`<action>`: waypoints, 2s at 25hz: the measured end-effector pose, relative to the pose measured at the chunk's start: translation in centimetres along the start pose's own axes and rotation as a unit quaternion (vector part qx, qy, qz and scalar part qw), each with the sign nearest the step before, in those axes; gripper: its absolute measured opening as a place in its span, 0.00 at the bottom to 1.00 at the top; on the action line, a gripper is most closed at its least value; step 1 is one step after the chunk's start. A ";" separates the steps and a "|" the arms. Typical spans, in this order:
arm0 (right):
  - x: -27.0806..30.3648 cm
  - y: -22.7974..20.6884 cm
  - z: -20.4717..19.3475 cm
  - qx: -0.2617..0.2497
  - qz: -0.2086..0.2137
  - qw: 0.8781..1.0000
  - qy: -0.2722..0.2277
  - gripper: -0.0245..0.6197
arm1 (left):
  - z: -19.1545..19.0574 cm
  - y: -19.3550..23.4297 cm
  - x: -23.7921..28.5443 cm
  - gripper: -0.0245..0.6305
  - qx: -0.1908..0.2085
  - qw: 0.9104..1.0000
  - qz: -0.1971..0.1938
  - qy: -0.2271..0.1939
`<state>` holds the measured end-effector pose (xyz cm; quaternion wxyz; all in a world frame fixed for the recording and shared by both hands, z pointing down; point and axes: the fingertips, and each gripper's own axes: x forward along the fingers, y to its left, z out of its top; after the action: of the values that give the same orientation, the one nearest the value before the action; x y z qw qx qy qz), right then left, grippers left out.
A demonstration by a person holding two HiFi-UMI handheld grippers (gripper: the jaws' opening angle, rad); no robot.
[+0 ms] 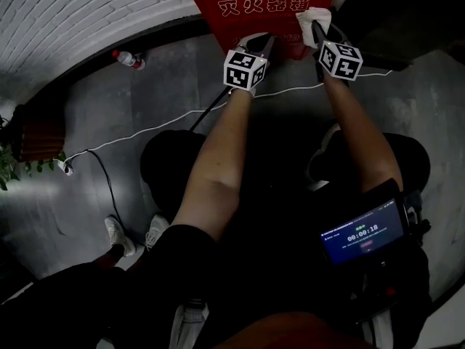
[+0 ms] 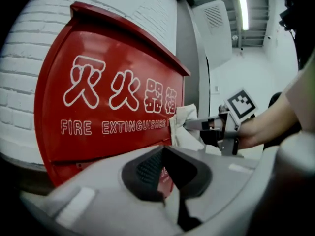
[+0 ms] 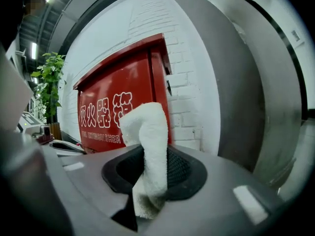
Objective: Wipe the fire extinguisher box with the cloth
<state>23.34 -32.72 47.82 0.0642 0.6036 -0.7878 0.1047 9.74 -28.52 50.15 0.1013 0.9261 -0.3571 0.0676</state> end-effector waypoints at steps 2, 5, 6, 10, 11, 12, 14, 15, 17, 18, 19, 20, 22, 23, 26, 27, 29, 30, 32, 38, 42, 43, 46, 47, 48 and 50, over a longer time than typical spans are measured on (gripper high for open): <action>-0.1 -0.7 0.0 -0.002 -0.006 1.000 0.000 0.20 | -0.2 0.2 -0.1 0.04 -0.001 1.000 0.003 0.000; -0.1 -1.7 -0.1 -0.005 -0.014 1.000 0.002 0.20 | 0.1 0.8 -0.6 0.04 -0.006 1.000 0.011 -0.006; -0.1 -2.1 -0.2 -0.002 -0.018 1.000 0.003 0.20 | 0.2 1.0 -0.8 0.04 -0.006 1.000 0.013 -0.006; -0.4 -3.1 -0.3 0.015 -0.034 0.999 0.001 0.20 | 0.0 1.9 -1.9 0.04 -0.002 1.000 0.021 -0.001; -0.5 -2.8 -0.3 0.020 -0.033 0.999 -0.004 0.20 | -0.2 2.4 -2.3 0.04 -0.002 1.000 0.027 0.001; -0.5 -2.1 -0.4 0.020 -0.026 0.999 -0.009 0.20 | -0.4 2.9 -2.8 0.04 -0.004 0.999 0.033 0.002; -0.4 0.9 -0.4 0.009 0.012 1.000 -0.019 0.20 | -0.8 4.2 -3.9 0.04 -0.011 0.999 0.049 0.002; -0.2 2.9 -0.5 0.002 0.038 0.999 -0.021 0.20 | -0.9 4.7 -4.4 0.04 -0.015 0.998 0.057 0.001; 0.0 7.0 -0.5 -0.010 0.086 0.996 -0.022 0.20 | -0.8 5.8 -5.3 0.04 -0.024 0.997 0.071 -0.004; 0.2 8.8 -0.5 -0.015 0.106 0.994 -0.021 0.20 | -0.7 6.3 -5.7 0.04 -0.028 0.997 0.078 -0.007; 0.4 10.4 -0.5 -0.019 0.123 0.992 -0.020 0.20 | -0.7 6.8 -6.2 0.04 -0.032 0.996 0.084 -0.010; 0.6 11.9 -0.6 -0.022 0.137 0.990 -0.018 0.20 | -0.6 7.1 -6.6 0.04 -0.036 0.995 0.090 -0.013; 1.1 14.4 -1.0 -0.028 0.157 0.987 -0.013 0.20 | -0.8 7.7 -7.6 0.04 -0.042 0.994 0.099 -0.015; 1.3 15.4 -1.2 -0.029 0.163 0.986 -0.010 0.20 | -1.0 8.0 -8.2 0.04 -0.045 0.994 0.102 -0.015; 2.2 17.7 -1.2 -0.013 0.177 0.984 -0.008 0.20 | -1.3 9.0 -9.9 0.04 -0.057 0.992 0.112 -0.018; 2.5 18.3 -1.1 -0.007 0.183 0.983 -0.009 0.20 | -1.4 9.4 -10.4 0.04 -0.060 0.991 0.114 -0.019; 3.1 19.5 -2.0 -0.003 0.199 0.980 -0.007 0.20 | -2.3 10.4 -11.0 0.04 -0.066 0.990 0.121 -0.022; 3.5 20.2 -3.0 -0.005 0.208 0.978 -0.005 0.20 | -3.2 11.0 -11.2 0.04 -0.070 0.989 0.127 -0.025; 4.3 21.6 -5.1 -0.010 0.224 0.974 0.002 0.20 | -4.9 12.2 -11.7 0.04 -0.079 0.987 0.138 -0.027; 6.3 23.7 -9.2 -0.001 0.245 0.969 0.024 0.20 | -8.6 14.0 -11.3 0.04 -0.089 0.985 0.150 -0.010; 7.6 24.9 -9.8 -0.001 0.246 0.969 0.026 0.20 | -8.3 14.3 -9.9 0.04 -0.082 0.986 0.143 -0.011; 7.8 25.2 -9.8 -0.001 0.244 0.969 0.028 0.20 | -8.0 14.2 -9.8 0.04 -0.082 0.987 0.140 -0.013; 8.3 25.4 -10.0 0.000 0.233 0.972 0.033 0.20 | -7.7 14.1 -9.4 0.04 -0.082 0.987 0.135 -0.017; 8.6 25.1 -10.1 0.000 0.227 0.973 0.034 0.20 | -7.6 14.1 -9.2 0.04 -0.083 0.987 0.134 -0.017; 8.8 24.8 -10.1 0.000 0.220 0.975 0.034 0.20 | -7.6 14.0 -9.0 0.04 -0.084 0.987 0.133 -0.018; 9.2 24.1 -10.0 0.002 0.204 0.978 0.034 0.20 | -7.5 13.8 -8.6 0.04 -0.081 0.988 0.128 -0.018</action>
<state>-2.55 -32.88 57.54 0.0670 0.4260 -0.8917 0.1377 -6.30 -31.14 57.65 0.1604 0.8626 -0.4786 0.0337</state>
